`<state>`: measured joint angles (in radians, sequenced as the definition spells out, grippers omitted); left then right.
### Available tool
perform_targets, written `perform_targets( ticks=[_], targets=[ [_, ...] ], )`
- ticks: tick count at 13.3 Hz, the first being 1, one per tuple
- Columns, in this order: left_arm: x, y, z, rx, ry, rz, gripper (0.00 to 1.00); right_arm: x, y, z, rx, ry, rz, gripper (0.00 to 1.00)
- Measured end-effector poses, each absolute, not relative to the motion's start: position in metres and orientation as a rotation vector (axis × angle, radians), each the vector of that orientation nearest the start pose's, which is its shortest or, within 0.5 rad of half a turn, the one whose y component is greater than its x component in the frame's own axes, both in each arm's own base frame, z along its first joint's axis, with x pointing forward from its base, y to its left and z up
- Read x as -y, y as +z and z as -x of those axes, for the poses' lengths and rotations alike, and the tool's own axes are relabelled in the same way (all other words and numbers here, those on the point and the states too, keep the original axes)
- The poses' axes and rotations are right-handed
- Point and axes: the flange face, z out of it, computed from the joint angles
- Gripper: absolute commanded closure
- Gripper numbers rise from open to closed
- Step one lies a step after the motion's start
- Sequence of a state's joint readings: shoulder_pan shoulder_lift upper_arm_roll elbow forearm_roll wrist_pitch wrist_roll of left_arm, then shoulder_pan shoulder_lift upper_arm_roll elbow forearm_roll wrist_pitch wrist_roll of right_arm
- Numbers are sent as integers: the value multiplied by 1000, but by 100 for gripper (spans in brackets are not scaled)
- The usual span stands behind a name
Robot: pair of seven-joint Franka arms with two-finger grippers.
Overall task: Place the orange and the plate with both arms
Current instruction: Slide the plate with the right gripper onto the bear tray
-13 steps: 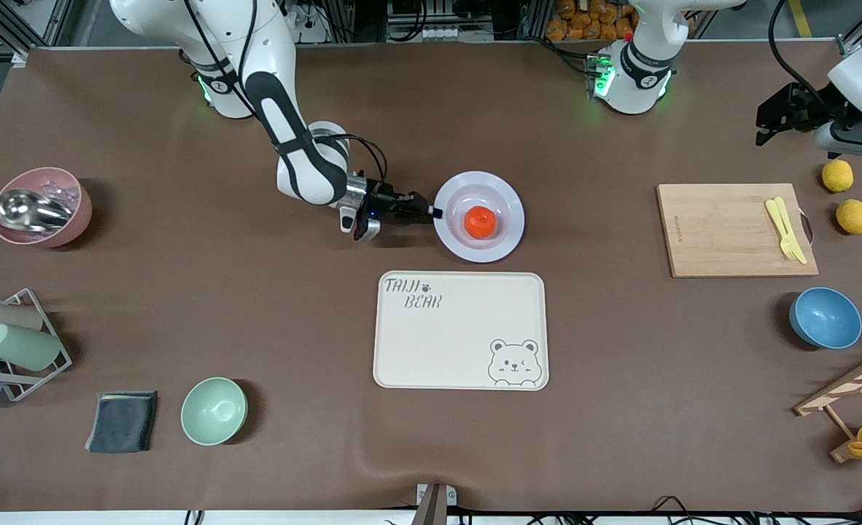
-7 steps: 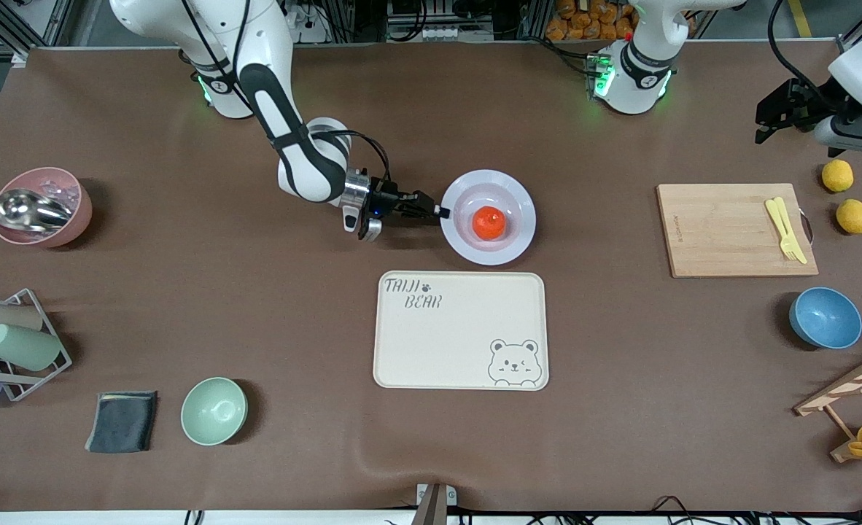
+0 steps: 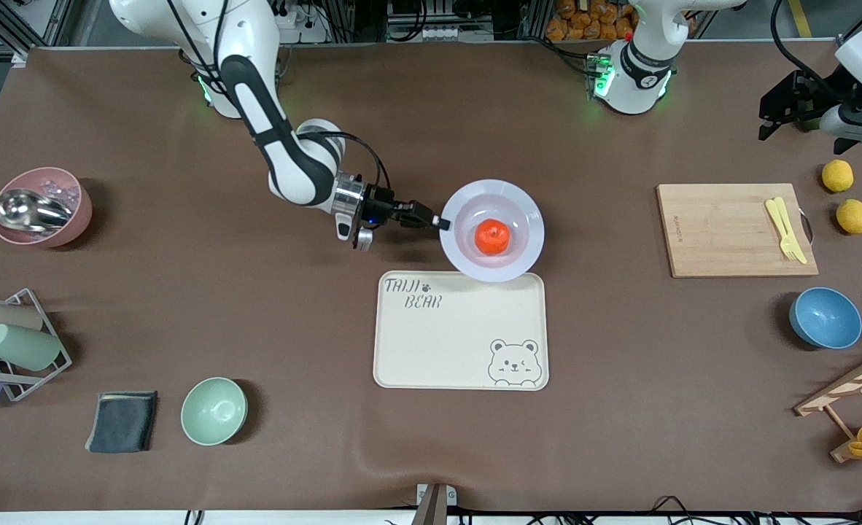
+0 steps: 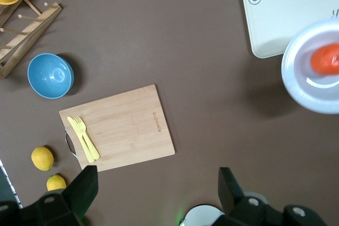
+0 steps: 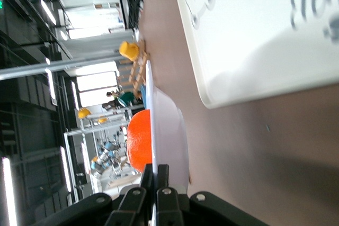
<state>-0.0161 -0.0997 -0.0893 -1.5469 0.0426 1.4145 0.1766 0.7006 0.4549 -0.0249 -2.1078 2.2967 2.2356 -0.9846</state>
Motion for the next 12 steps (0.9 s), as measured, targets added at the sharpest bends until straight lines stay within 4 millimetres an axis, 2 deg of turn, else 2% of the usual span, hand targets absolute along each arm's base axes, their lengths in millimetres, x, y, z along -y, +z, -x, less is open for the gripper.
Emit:
perform_targets(
  ticks=[3, 7, 9, 12],
  targets=[
    [52, 675, -504, -426, 54, 3063, 0, -366, 202, -477, -403, -118, 1754, 100],
    [52, 675, -504, -426, 55, 3064, 0, -344, 163, -524, -473, -163, 1756, 100],
    [52, 674, -504, -428, 55, 3064, 0, -342, 146, -538, -489, -180, 1778, 100],
    [53, 674, -504, -432, 56, 3063, 0, -338, 135, -547, -480, -186, 1806, 100]
  ],
)
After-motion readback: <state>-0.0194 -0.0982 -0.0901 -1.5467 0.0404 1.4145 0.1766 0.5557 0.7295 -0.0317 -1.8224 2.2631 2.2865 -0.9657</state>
